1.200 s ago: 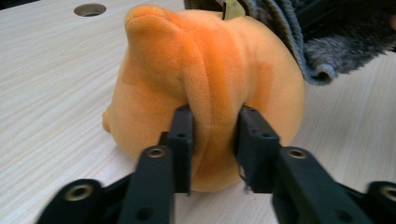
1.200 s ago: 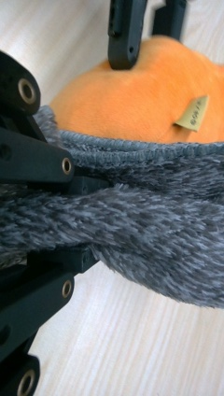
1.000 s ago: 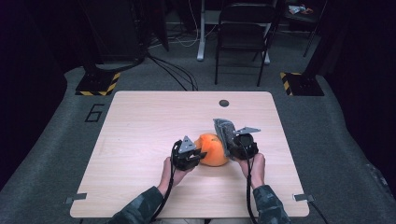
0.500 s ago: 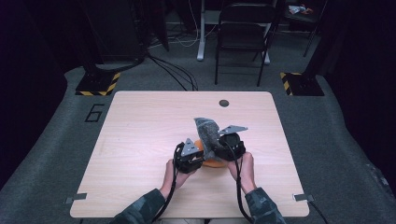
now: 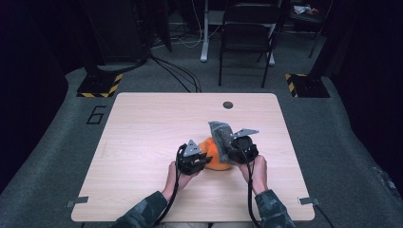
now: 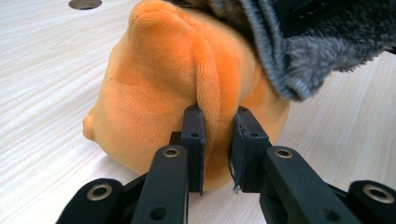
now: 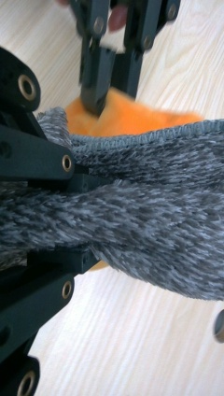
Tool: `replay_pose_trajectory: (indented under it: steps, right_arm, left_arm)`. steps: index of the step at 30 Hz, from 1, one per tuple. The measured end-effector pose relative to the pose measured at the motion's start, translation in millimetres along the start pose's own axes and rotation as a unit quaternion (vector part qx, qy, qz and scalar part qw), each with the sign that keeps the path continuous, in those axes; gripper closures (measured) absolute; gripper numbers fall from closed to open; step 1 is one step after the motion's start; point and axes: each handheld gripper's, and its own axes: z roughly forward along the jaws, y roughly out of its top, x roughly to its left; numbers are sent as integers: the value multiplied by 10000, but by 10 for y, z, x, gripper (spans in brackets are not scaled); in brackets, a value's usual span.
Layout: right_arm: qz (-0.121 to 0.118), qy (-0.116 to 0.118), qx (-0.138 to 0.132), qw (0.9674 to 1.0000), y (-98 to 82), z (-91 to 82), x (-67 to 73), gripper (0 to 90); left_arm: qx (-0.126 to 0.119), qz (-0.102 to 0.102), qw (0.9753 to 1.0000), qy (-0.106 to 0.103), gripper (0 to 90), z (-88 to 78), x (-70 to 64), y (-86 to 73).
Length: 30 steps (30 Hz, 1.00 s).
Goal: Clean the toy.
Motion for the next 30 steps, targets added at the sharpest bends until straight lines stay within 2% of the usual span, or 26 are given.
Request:
replay_pose_trajectory:
  steps: [3,5,8,14,16,17,18,19,20,21,23,24,26,28,30]
  right_arm:
    - [120,-20,92,9999,-54,10,-83,722]
    - [106,-162,209,9996,-88,14,-142,722]
    - [265,-160,363,9989,-184,62,-252,723]
    - [799,29,595,9950,-364,242,-449,722]
    - [801,11,763,9939,-408,301,-478,722]
    - [758,-2,852,9935,-430,333,-494,722]
    - [828,15,935,9922,-457,369,-494,722]
    - [796,25,1004,9918,-487,414,-497,722]
    - [732,32,998,9923,-513,454,-498,721]
    - [774,-3,975,9922,-510,462,-478,720]
    - [585,-77,1011,9931,-474,450,-458,719]
    - [472,-186,975,9939,-456,425,-452,721]
    - [485,-315,880,9944,-394,322,-476,725]
    - [553,-358,532,9964,-314,153,-503,724]
    - [552,-293,147,9979,-216,-38,-479,724]
  left_arm:
    - [-9,2,10000,8,770,0,11,-4]
    - [25,10,10000,-33,770,-5,29,-4]
    - [-14,-71,10000,-24,769,3,30,-13]
    - [-41,-32,10000,-2,767,4,30,-16]
    - [-37,-63,10000,-7,765,1,29,-16]
    - [-25,-13,10000,4,765,-6,45,-13]
    - [-49,-64,10000,7,764,-7,48,-16]
    - [-69,-82,9999,0,764,-5,56,-19]
    - [-76,-124,9999,-4,763,-5,59,-21]
    - [-53,-132,9999,-36,762,-9,68,-20]
    - [-92,-175,9998,-29,760,-6,82,-26]
    - [-111,-196,9997,-21,758,-9,93,-28]
    - [-124,-271,9995,-41,756,-15,113,-32]
    - [-130,-327,9993,-81,753,-17,124,-33]
    - [-151,-303,9994,-59,752,-14,124,-34]
